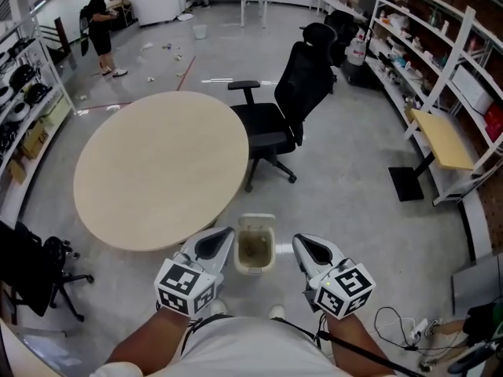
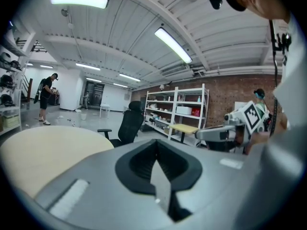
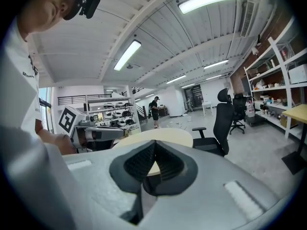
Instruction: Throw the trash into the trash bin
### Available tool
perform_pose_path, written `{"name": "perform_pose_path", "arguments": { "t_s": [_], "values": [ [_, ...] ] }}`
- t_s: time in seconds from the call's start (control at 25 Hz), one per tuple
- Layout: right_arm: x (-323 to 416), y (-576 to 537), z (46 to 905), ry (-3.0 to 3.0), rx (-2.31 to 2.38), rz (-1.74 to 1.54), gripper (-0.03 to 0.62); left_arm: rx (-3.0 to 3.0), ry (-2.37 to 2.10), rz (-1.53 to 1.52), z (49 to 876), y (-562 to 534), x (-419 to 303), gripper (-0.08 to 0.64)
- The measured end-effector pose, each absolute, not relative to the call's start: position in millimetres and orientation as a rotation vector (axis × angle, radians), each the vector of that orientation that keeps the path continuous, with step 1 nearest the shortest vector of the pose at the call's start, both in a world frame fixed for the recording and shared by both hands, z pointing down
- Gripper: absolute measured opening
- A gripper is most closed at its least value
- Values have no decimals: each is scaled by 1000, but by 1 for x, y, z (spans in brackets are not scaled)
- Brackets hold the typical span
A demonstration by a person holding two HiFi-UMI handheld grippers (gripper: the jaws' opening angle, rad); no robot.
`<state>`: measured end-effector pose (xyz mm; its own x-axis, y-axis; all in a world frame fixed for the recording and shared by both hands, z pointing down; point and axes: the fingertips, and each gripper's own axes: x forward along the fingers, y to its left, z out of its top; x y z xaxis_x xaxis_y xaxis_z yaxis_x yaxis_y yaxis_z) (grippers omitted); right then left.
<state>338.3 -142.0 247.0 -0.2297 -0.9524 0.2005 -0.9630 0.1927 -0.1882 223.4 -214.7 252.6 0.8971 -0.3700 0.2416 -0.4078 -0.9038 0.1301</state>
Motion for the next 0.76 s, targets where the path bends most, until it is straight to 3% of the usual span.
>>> {"name": "perform_pose_path", "arguments": {
  "t_s": [0.76],
  "values": [
    [334, -140, 250, -2336, 2029, 413, 2, 2939, -484, 302, 255, -219, 225, 8]
  ]
}}
